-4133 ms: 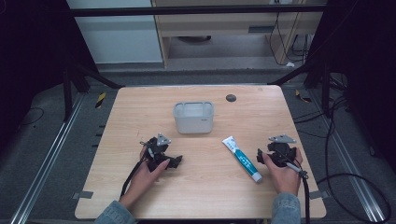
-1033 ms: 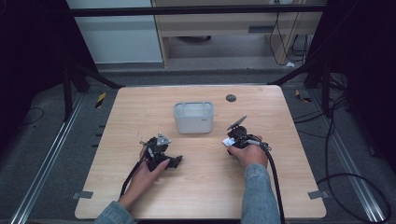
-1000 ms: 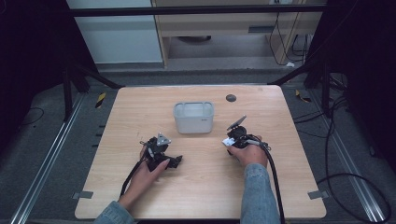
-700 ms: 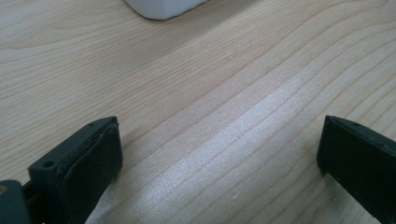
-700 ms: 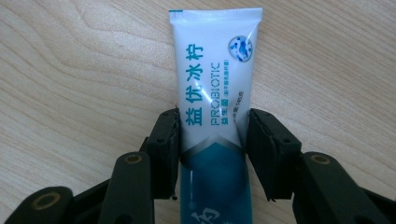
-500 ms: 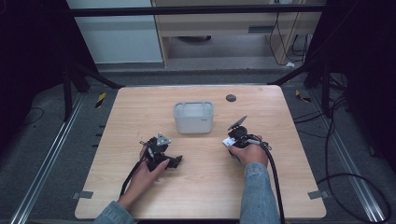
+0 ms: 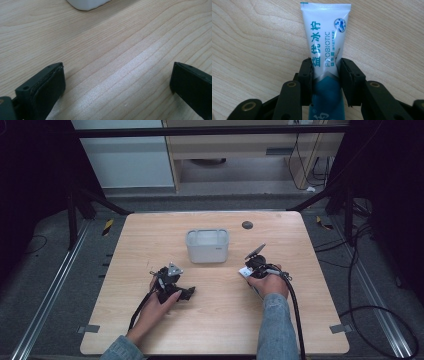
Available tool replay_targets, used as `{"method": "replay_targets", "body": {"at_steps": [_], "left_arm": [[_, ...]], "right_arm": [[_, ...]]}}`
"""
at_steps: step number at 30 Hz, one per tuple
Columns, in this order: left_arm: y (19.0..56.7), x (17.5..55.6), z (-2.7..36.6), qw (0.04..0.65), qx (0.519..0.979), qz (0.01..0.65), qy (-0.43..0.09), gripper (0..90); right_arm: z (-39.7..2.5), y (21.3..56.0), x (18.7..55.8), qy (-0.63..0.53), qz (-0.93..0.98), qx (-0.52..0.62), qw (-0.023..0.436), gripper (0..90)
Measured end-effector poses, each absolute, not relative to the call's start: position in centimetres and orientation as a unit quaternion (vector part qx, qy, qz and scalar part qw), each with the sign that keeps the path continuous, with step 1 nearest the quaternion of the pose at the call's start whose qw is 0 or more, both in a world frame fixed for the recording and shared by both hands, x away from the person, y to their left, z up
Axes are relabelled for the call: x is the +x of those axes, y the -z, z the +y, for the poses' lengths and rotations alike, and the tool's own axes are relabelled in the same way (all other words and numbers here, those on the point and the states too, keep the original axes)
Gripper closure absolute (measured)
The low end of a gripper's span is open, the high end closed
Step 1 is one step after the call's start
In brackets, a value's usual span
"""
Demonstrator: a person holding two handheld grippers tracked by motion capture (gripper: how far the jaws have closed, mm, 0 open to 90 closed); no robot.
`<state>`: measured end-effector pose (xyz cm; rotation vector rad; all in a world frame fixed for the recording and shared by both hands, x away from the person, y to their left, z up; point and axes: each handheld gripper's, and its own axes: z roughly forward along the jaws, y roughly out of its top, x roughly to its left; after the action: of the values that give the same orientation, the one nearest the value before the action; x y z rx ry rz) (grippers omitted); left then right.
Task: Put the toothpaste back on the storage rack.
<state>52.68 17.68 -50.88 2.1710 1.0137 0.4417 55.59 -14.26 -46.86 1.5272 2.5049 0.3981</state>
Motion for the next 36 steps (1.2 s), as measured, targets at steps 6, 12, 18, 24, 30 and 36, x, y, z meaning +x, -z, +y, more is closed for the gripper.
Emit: {"method": "replay_targets", "body": {"at_steps": [6, 12, 18, 24, 30, 36], "left_arm": [[50.9, 52.7, 17.7, 0.345, 0.836, 0.39, -0.17, 0.0], [50.9, 52.7, 17.7, 0.346, 0.836, 0.39, -0.17, 0.0], [50.9, 52.7, 17.7, 0.345, 0.836, 0.39, -0.17, 0.0], [50.9, 52.7, 17.7, 0.346, 0.837, 0.39, -0.17, 0.0], [50.9, 52.7, 17.7, 0.346, 0.836, 0.39, -0.171, 0.0], [50.9, 52.7, 17.7, 0.346, 0.837, 0.39, -0.17, 0.0]], "right_arm": [[-14.2, 46.7, 55.5, -0.131, 0.841, 0.517, 0.092, 69.1], [-14.2, 46.5, 55.3, -0.137, 0.844, 0.512, 0.082, 74.4], [-14.2, 46.0, 55.0, -0.138, 0.841, 0.515, 0.095, 79.3], [-14.2, 45.9, 54.7, -0.136, 0.843, 0.509, 0.104, 80.0], [-14.9, 44.7, 54.4, -0.153, 0.835, 0.516, 0.113, 80.2], [-15.7, 43.5, 53.9, -0.153, 0.831, 0.52, 0.124, 80.5]]}}
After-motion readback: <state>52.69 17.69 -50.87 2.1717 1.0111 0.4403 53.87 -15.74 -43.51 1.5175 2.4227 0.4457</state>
